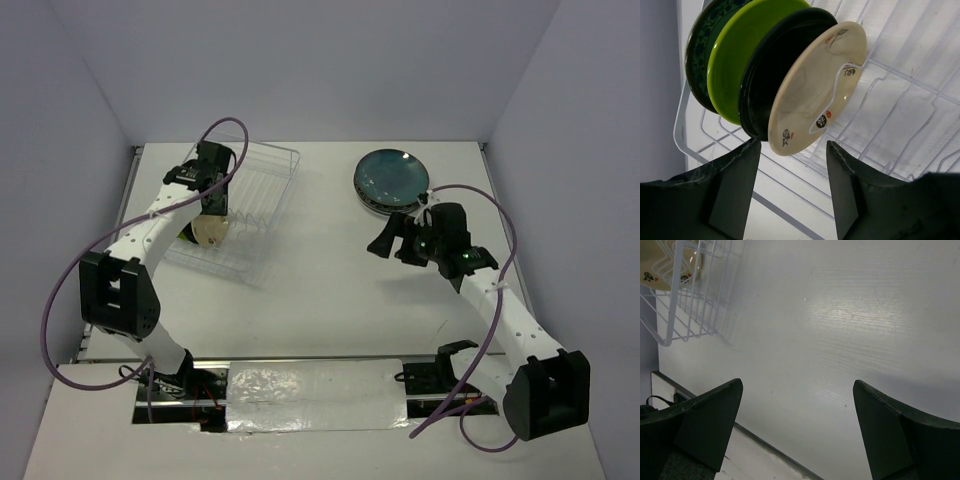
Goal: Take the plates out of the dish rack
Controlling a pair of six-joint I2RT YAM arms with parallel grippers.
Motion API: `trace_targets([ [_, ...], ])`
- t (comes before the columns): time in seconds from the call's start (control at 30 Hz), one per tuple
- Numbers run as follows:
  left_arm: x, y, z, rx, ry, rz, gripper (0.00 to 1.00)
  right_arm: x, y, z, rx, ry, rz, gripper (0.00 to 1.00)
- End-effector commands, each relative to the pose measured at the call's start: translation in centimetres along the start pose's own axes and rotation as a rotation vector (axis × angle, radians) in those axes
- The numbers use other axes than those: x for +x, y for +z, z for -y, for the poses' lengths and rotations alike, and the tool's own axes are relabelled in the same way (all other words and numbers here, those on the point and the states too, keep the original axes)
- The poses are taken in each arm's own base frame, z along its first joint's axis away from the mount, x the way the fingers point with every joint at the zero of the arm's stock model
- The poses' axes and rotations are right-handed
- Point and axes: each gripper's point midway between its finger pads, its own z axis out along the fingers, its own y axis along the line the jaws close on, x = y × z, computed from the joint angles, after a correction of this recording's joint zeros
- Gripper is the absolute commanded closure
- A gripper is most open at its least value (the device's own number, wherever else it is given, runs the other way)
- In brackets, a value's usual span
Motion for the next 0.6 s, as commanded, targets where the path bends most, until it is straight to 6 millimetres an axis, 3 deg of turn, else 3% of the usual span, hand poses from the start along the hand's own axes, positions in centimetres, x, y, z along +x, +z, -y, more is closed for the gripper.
trace_targets([
  [0.0, -2.4, -0.9, -1.0, -0.032, -0.004, 0.070, 0.32, -0.6, 0.3, -1.2, -0.070, -0.059, 0.045, 0.01],
  [0.23, -2.2, 1.0, -0.8, -0.035, 0.030, 0.023, 0.33, -0.1, 0.8, -1.9, -0.090, -0.068, 0.028, 0.02],
  [0.57, -1.9, 3.2, -0.6, -0.030, 0.011, -0.025, 0.37, -0.3, -0.2, -3.3, -0.096, -0.096, 0.063, 0.02],
])
